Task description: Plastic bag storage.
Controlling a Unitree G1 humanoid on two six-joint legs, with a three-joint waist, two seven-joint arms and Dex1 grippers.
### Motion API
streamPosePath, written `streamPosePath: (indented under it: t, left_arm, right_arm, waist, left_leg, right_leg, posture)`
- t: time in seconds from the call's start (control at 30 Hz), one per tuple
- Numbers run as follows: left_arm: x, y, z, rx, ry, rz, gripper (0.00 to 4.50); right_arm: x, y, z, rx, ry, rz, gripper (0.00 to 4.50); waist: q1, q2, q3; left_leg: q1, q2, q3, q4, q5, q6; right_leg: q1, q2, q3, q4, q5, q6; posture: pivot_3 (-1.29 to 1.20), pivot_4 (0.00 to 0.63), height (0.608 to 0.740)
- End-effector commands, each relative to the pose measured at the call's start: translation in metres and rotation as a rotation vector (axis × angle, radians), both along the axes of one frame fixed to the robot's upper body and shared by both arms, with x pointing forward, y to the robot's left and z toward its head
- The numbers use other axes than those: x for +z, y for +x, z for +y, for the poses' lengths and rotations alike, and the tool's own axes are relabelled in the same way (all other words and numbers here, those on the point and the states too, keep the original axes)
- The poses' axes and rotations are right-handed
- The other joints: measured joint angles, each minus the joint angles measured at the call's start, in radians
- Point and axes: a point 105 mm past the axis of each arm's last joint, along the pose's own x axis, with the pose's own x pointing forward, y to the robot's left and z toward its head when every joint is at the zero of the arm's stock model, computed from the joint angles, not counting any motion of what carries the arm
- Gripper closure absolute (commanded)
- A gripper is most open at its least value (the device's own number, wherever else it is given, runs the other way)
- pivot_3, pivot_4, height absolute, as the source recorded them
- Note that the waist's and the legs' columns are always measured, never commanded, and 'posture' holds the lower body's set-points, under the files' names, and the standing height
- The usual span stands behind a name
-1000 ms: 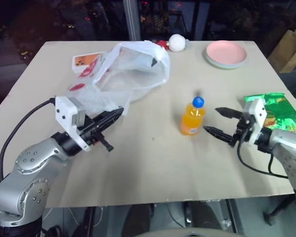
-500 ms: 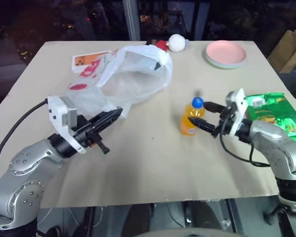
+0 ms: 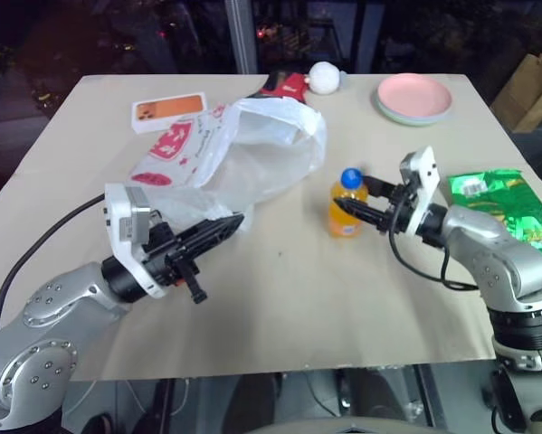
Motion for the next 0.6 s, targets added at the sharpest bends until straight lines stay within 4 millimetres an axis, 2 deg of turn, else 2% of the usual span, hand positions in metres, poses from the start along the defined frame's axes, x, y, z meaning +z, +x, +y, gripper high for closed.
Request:
streamPosePath:
  t: [0.03,0.13,0.23,0.3,0.43,0.6]
  left_arm:
    - [0.007,-0.009,-0.016,-0.074,-0.022,-0.029,4.50]
    - [0.010,-0.004,-0.031,-0.123,-0.047,-0.041,4.50]
    - [0.012,0.000,-0.048,-0.179,-0.082,-0.046,4.50]
    - [0.012,0.003,-0.057,-0.205,-0.095,-0.051,4.50]
    - [0.019,0.008,-0.072,-0.254,-0.159,-0.061,4.50]
    - [0.019,0.001,-0.089,-0.350,-0.211,-0.035,4.50]
  right_arm:
    - [0.054,0.004,-0.006,-0.002,0.087,-0.132,1.85]
    - [0.082,0.008,0.002,0.000,0.091,-0.211,1.85]
    - [0.114,0.003,0.014,0.043,0.167,-0.255,1.85]
    - [0.127,0.003,0.020,0.053,0.204,-0.266,1.85]
    - [0.133,0.004,0.027,0.068,0.267,-0.239,1.85]
    - [0.135,-0.001,0.044,0.124,0.304,-0.209,1.85]
  waist:
    - [0.000,0.001,0.001]
    - [0.000,0.003,0.003]
    - [0.000,0.003,0.003]
    - [-0.001,0.003,0.003]
    - [0.002,0.003,0.003]
    - [-0.001,0.003,0.003]
  left_leg:
    - [0.000,0.000,0.000,0.000,0.000,0.000]
    - [0.000,0.000,0.000,0.000,0.000,0.000]
    - [-0.001,0.000,0.000,0.000,0.000,0.000]
    - [-0.003,0.000,0.000,-0.001,0.000,0.000]
    - [-0.004,0.000,0.000,-0.001,0.000,0.000]
    - [-0.006,0.000,0.000,-0.001,0.000,0.000]
  right_leg:
    - [0.000,0.000,0.000,0.000,0.000,0.000]
    - [0.000,0.000,0.000,0.000,0.000,0.000]
    - [-0.001,0.000,0.000,0.000,0.000,0.000]
    - [-0.003,0.000,0.000,0.000,0.000,0.000]
    - [-0.004,0.000,0.000,0.001,0.000,0.000]
    - [-0.007,0.000,0.000,0.001,0.000,0.000]
  posture:
    - [0.00,0.150,0.740]
    - [0.00,0.150,0.740]
    - [0.00,0.150,0.740]
    - [0.00,0.150,0.740]
    - [0.00,0.150,0.740]
    - [0.00,0.150,0.740]
